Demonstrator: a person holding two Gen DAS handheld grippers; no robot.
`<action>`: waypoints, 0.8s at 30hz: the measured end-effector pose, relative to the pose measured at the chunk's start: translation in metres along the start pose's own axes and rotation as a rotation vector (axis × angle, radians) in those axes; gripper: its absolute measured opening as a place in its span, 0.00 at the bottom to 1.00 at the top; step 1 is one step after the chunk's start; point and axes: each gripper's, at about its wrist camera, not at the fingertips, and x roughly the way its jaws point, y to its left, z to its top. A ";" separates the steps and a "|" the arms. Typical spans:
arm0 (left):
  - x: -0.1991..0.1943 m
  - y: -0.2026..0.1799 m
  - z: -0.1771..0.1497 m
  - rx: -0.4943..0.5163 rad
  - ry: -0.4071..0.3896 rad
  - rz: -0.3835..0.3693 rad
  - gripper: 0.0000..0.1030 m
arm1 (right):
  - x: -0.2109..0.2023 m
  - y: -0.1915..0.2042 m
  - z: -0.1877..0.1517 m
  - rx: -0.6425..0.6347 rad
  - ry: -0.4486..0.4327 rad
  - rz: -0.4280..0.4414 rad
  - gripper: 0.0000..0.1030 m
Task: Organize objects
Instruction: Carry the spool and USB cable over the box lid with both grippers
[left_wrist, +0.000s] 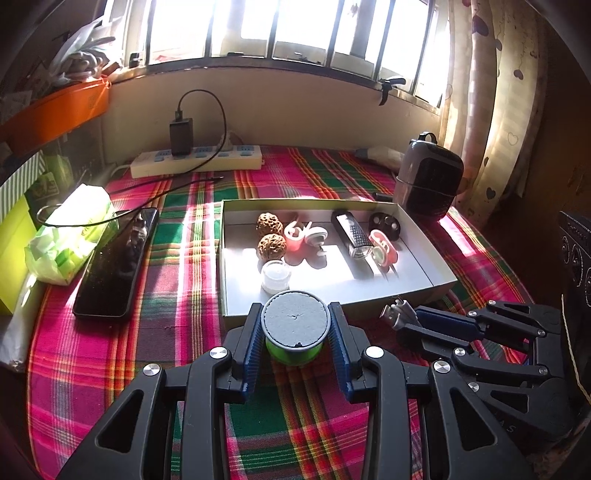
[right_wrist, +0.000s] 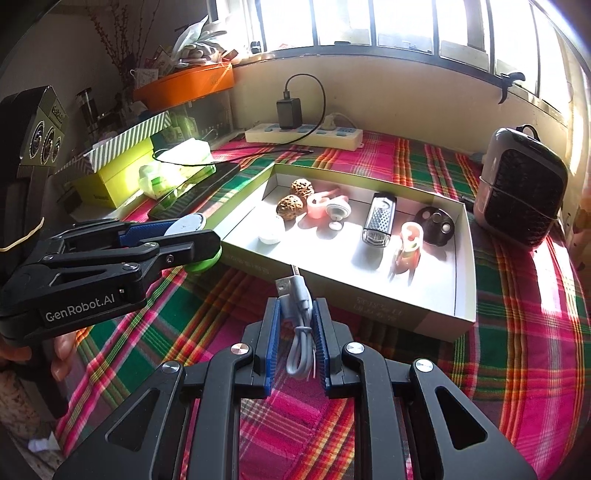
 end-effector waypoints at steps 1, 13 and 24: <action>0.000 -0.001 0.002 0.004 -0.002 -0.003 0.31 | -0.001 -0.002 0.001 0.003 -0.003 -0.004 0.18; 0.014 -0.008 0.019 0.008 0.003 -0.030 0.31 | -0.003 -0.030 0.016 0.058 -0.026 -0.074 0.18; 0.035 -0.014 0.033 0.018 0.010 -0.039 0.31 | 0.006 -0.056 0.028 0.101 -0.024 -0.138 0.18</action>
